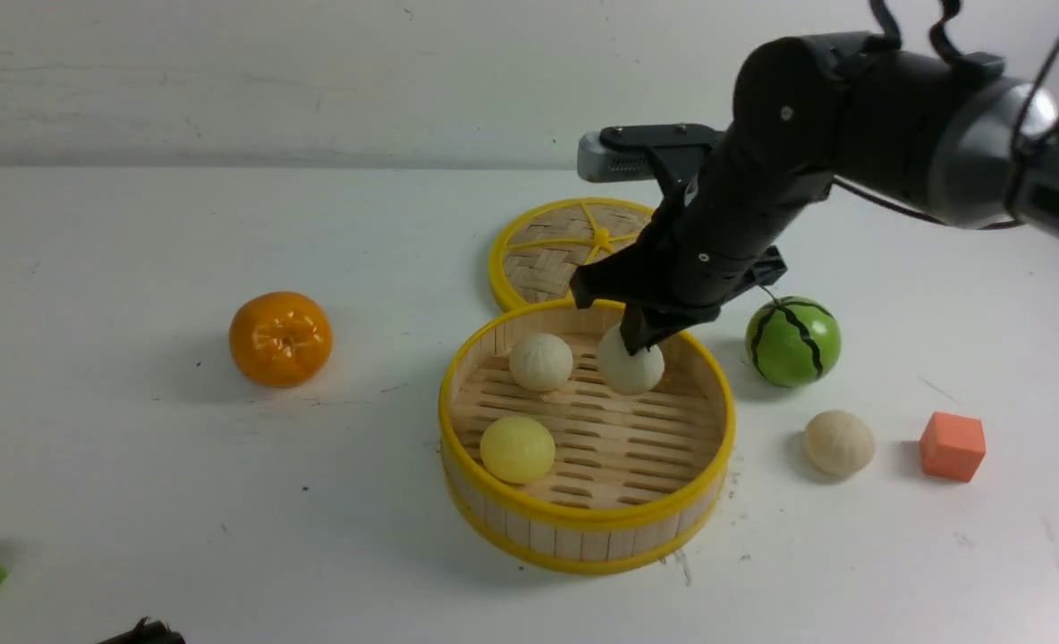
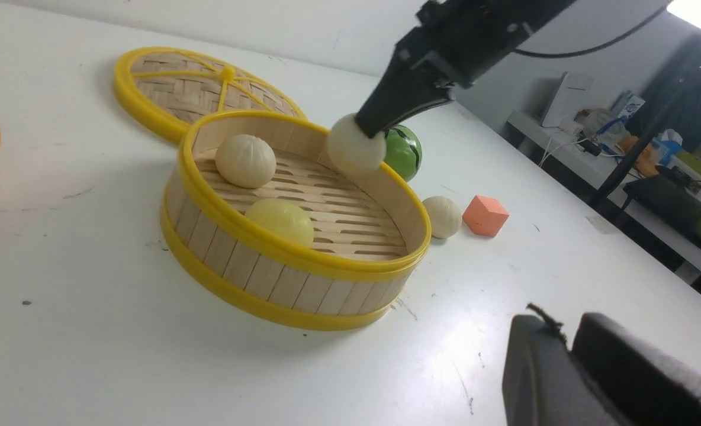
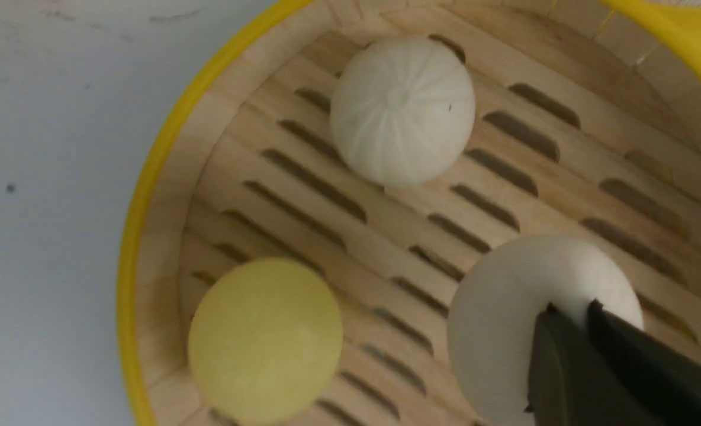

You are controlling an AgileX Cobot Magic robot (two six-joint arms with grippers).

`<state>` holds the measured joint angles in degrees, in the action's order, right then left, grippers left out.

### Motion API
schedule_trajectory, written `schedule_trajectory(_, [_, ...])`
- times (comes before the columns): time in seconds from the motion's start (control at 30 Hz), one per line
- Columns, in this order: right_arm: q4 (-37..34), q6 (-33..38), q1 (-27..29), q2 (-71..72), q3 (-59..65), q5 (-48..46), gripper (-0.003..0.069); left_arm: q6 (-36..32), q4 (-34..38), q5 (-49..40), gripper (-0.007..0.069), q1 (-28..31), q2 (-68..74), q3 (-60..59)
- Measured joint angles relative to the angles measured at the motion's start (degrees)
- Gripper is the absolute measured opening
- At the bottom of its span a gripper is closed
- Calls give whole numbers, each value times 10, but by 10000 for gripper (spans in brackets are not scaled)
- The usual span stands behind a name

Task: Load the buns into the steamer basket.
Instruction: Use the right arm to put the steamed stuffed bun into the steamer, then use the right arm to grab a steamed stuffed bun

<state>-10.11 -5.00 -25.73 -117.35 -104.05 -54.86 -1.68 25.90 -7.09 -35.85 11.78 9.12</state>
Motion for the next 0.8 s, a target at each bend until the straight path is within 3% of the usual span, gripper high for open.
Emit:
schedule_trajectory(0.23, [5, -17, 15, -105, -96, -14, 93, 0, 0, 0, 92, 0, 0, 0])
schedule_trajectory(0.33, [6, -21, 17, -119, -116, -39, 237, 0, 0, 0, 97, 0, 0, 0])
schedule_trajectory(0.37, [6, -21, 17, -119, -118, -40, 248, 0, 0, 0, 97, 0, 0, 0])
schedule_trajectory(0.43, [3, -21, 17, -118, -134, -67, 370, 0, 0, 0, 101, 0, 0, 0])
schedule_trajectory(0.57, [10, -10, 17, -97, -153, -131, 465, 0, 0, 0, 103, 0, 0, 0])
schedule_trajectory(0.63, [31, -1, 17, -69, -154, -150, 455, 0, 0, 0, 105, 0, 0, 0])
schedule_trajectory(0.77, [90, -9, 21, 5, -121, -153, 333, 0, 0, 0, 111, 0, 0, 0])
schedule_trajectory(0.8, [105, -21, 30, 38, -93, -153, 267, 0, 0, 0, 112, 0, 0, 0])
